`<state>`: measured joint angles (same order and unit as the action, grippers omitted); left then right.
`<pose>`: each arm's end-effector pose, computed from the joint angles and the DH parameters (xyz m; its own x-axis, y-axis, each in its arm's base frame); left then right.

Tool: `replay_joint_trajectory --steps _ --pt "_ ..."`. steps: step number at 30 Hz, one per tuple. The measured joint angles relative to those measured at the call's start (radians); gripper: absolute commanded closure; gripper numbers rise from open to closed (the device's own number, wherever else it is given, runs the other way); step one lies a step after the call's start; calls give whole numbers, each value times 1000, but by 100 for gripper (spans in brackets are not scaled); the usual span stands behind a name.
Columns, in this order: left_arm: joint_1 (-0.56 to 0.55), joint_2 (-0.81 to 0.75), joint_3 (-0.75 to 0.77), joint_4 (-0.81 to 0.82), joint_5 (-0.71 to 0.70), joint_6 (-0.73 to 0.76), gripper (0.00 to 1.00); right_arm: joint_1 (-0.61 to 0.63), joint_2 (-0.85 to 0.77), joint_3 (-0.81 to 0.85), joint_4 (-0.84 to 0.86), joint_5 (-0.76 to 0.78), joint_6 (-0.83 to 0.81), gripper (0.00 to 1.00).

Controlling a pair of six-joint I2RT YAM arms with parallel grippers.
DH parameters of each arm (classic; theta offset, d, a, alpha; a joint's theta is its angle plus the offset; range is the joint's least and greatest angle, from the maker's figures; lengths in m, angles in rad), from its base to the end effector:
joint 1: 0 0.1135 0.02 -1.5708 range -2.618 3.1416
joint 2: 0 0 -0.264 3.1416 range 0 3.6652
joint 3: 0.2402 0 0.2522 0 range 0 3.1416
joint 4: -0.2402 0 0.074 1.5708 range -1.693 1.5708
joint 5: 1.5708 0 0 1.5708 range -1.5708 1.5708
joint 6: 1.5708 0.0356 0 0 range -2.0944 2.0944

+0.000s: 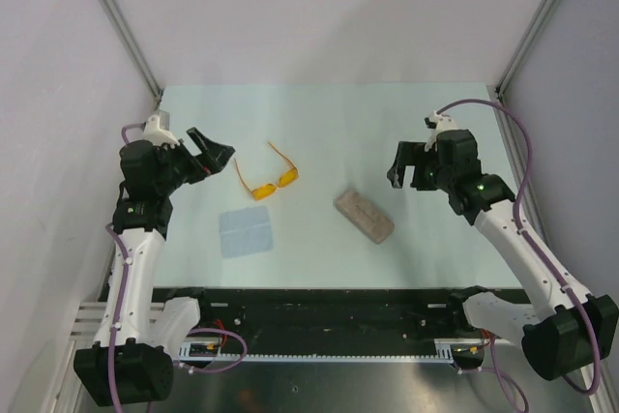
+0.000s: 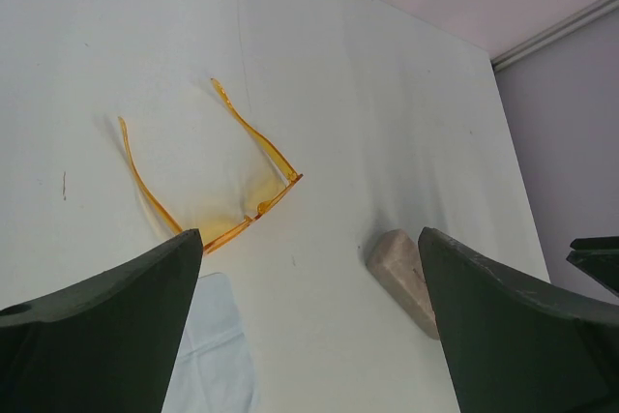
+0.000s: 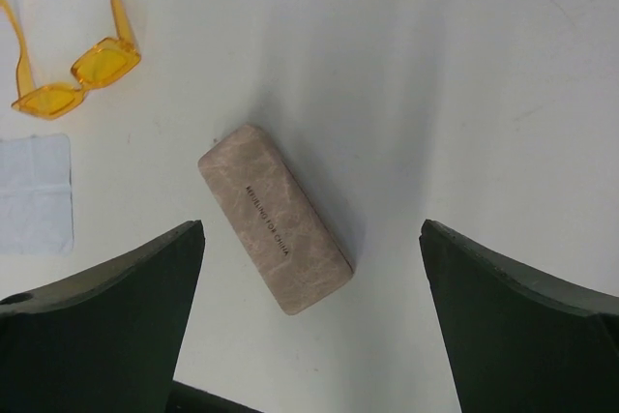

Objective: Organize the sunglasses
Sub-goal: Pick up the sunglasses case from the center of the board.

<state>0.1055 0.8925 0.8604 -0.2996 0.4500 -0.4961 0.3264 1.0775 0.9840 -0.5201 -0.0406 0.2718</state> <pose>0.2019 0.0058 0.3366 -0.4343 -0.4770 -0.7641 0.1221 0.8093 -0.5746 0.2212 0.0764 0.3198 -0.6198 0.0734 -0.7813 -0.1925 0.9510 0.2420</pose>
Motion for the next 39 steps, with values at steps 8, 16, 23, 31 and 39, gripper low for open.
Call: replay_joint_trajectory --steps 8,16,23,31,39 --pt "0 -7 0 -2 26 32 0 155 44 0 0 1 -59 0" --pt "0 -26 -10 1 1 26 0 357 127 1 -24 75 -126 0" --pt "0 -28 -46 -6 -55 -18 0 461 248 4 -40 136 -180 0" --pt "0 -28 -53 -5 -55 -27 0 413 385 4 -37 200 -204 0" --pt "-3 -21 -77 -3 7 -17 0 353 419 4 -27 118 -220 0"
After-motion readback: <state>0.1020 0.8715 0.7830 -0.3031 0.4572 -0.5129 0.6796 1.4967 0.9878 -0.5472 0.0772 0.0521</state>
